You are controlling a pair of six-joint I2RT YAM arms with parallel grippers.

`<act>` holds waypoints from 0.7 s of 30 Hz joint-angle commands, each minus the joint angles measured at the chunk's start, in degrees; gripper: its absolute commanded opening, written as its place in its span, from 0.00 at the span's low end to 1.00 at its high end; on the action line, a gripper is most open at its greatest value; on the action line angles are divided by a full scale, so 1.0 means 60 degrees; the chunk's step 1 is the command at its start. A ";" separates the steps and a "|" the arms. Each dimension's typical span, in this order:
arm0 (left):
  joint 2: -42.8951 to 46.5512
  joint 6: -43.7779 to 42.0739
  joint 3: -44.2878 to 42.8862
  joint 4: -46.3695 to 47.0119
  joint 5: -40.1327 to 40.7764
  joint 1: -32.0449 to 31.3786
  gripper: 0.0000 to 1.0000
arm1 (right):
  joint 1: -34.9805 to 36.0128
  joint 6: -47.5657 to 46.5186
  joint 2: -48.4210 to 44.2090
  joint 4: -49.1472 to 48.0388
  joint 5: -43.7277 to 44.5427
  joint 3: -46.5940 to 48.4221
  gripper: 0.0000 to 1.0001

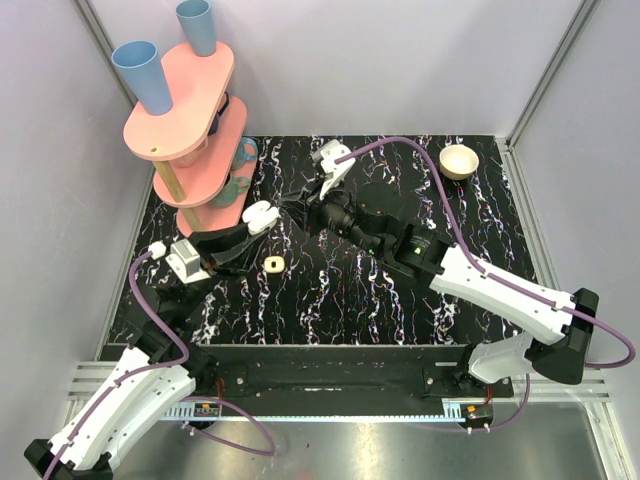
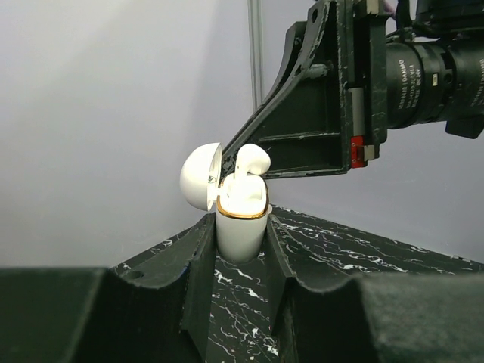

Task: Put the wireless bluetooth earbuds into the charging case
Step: Adjust the right earbud in the right side groove of the charging case.

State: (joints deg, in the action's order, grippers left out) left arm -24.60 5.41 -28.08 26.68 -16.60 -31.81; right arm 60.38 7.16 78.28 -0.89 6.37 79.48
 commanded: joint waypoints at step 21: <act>-0.0383 -0.0345 0.0153 0.0652 0.0540 0.0029 0.00 | 0.0029 0.0520 -0.0479 0.0089 -0.0988 0.0522 0.24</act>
State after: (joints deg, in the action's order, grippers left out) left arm -26.48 4.32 -27.51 27.24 -14.96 -31.81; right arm 60.34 8.45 76.77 -0.12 3.46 79.50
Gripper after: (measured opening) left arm 0.323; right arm 0.238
